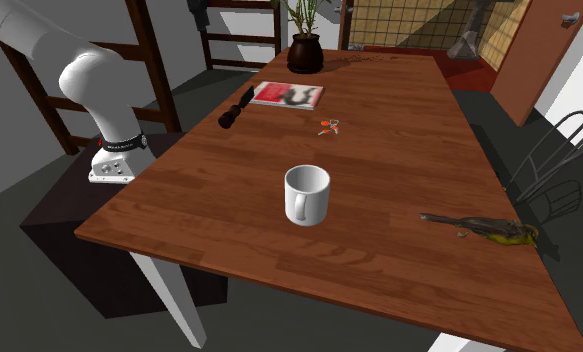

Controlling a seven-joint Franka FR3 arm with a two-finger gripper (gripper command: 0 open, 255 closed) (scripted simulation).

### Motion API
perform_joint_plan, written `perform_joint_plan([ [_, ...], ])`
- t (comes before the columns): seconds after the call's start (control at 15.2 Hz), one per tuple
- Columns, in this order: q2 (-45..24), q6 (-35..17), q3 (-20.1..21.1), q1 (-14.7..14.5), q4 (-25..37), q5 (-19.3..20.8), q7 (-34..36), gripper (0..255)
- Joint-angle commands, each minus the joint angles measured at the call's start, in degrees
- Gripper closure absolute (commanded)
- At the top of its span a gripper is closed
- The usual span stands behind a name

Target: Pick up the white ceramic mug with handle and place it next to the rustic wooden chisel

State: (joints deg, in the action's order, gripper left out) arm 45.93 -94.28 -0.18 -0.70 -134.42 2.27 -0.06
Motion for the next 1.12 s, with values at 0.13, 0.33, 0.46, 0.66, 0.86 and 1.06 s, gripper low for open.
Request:
perform_joint_plan([
  [0.13,-1.7,-2.5,-2.2,0.6,-0.8,1.2,-2.3,0],
  [0.33,-4.8,-6.3,-5.4,1.5,-1.3,2.8,-5.7,0],
  [0.46,-7.3,-8.8,-7.5,2.1,-1.4,3.7,-7.9,0],
  [0.66,-11.4,-12.6,-10.8,2.7,-0.8,4.7,-11.3,0],
  [0.86,-16.1,-16.2,-14.0,3.1,0.4,5.1,-14.7,0],
  [1.06,-21.4,-19.6,-17.1,3.4,2.3,4.9,-18.4,0],
])
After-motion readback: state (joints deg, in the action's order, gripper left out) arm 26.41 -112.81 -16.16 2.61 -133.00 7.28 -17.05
